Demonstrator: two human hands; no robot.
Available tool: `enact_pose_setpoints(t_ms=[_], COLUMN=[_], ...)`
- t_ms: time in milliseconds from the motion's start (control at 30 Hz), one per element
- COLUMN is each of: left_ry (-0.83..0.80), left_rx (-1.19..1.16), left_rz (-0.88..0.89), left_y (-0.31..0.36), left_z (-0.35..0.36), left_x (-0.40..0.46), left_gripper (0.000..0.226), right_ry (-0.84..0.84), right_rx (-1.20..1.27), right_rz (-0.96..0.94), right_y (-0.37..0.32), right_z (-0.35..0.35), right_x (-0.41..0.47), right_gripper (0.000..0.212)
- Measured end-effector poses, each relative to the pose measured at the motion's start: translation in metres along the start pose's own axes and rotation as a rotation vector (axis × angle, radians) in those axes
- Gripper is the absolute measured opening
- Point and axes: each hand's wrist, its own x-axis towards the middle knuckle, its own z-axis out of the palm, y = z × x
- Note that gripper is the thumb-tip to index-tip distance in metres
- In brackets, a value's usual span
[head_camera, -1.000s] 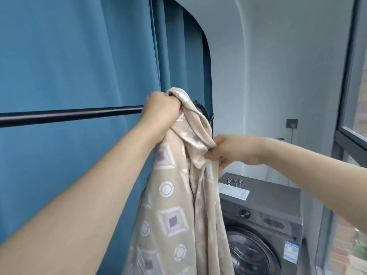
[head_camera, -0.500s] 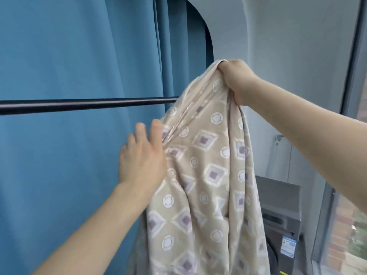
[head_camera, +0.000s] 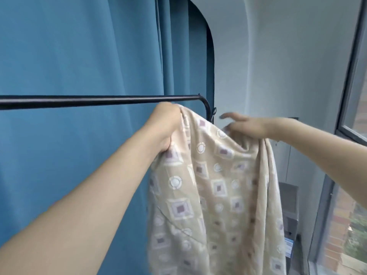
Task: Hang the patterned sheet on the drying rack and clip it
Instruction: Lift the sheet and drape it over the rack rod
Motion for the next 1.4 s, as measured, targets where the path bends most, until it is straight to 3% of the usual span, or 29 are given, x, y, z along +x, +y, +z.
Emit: enact_pose_setpoints(t_ms=[67, 133, 167, 233, 267, 333, 400, 433, 467, 500, 567, 600, 667, 767, 833, 933, 967, 1033, 1133, 1200, 1300, 1400], left_ry=[0.003, -0.052, -0.115, -0.259, -0.317, -0.377, -0.364, -0.327, -0.288, -0.263, -0.233, -0.201, -0.119, -0.116, -0.227, -0.531, -0.601, -0.640, -0.536, -0.401, -0.182, -0.026], left_rx=[0.105, 0.161, 0.169, 0.118, 0.044, -0.166, -0.325, -0.381, -0.429, -0.468, -0.484, -0.469, -0.431, -0.221, -0.057, 0.202, 0.298, 0.387, 0.409, 0.274, -0.159, -0.169], left_rz=[0.016, -0.003, -0.051, -0.163, -0.203, -0.215, -0.154, -0.127, -0.107, -0.096, -0.075, -0.070, -0.046, 0.144, 0.198, 0.059, 0.020, 0.016, 0.150, 0.122, 0.045, 0.187], left_y=[0.019, 0.029, 0.031, 0.028, 0.024, 0.018, 0.015, 0.016, 0.017, 0.020, 0.026, 0.028, 0.027, 0.015, -0.004, -0.036, -0.046, -0.064, -0.079, -0.073, -0.045, -0.015], left_z=[0.003, 0.004, 0.003, 0.004, 0.005, 0.010, 0.020, 0.026, 0.033, 0.039, 0.052, 0.056, 0.057, 0.042, 0.031, 0.024, 0.026, 0.033, 0.043, 0.043, 0.030, 0.015], left_x=[0.003, 0.006, 0.007, 0.009, 0.011, 0.015, 0.015, 0.015, 0.015, 0.015, 0.015, 0.018, 0.025, 0.030, 0.022, -0.002, -0.009, -0.018, -0.018, -0.017, -0.011, -0.002], left_gripper=[0.006, 0.004, 0.004, 0.012, 0.019, 0.023, 0.026, 0.028, 0.028, 0.027, 0.023, 0.022, 0.021, 0.013, 0.040, 0.087, 0.094, 0.086, 0.035, 0.014, 0.015, 0.023], right_ry=[-0.313, -0.417, -0.367, -0.174, -0.071, 0.189, 0.379, 0.296, 0.087, -0.178, -0.427, -0.402, -0.188, 0.111, 0.251, 0.315, 0.330, 0.344, 0.262, 0.234, 0.263, 0.266], right_rx=[0.025, -0.167, -0.256, -0.427, -0.493, -0.567, -0.261, 0.046, 0.348, 0.476, 0.407, 0.389, 0.458, 0.750, 0.892, 0.990, 0.985, 0.970, 0.998, 0.925, 0.658, 0.614], right_rz=[-0.069, -0.073, -0.062, 0.005, 0.042, 0.054, -0.001, -0.029, -0.072, -0.081, -0.122, -0.128, -0.088, 0.038, 0.044, 0.031, 0.054, 0.093, 0.078, 0.086, 0.168, 0.240], right_y=[0.004, 0.015, 0.020, 0.030, 0.034, 0.037, 0.024, 0.013, 0.000, -0.014, -0.025, -0.023, -0.021, -0.015, -0.012, -0.017, -0.020, -0.025, -0.036, -0.038, -0.030, -0.027], right_z=[0.015, 0.031, 0.035, 0.035, 0.035, 0.034, 0.031, 0.028, 0.026, 0.027, 0.042, 0.050, 0.049, 0.021, 0.002, -0.004, -0.003, 0.004, 0.008, 0.002, -0.012, -0.014], right_x=[-0.013, -0.016, -0.014, -0.012, -0.010, -0.008, -0.022, -0.035, -0.049, -0.064, -0.074, -0.069, -0.057, -0.044, -0.040, -0.026, -0.020, -0.009, -0.003, 0.000, 0.004, 0.009], right_gripper=[0.060, 0.024, 0.016, 0.038, 0.039, 0.025, 0.021, 0.030, 0.044, 0.055, 0.049, 0.040, 0.031, 0.037, 0.032, 0.019, 0.019, 0.022, 0.020, 0.022, 0.029, 0.024])
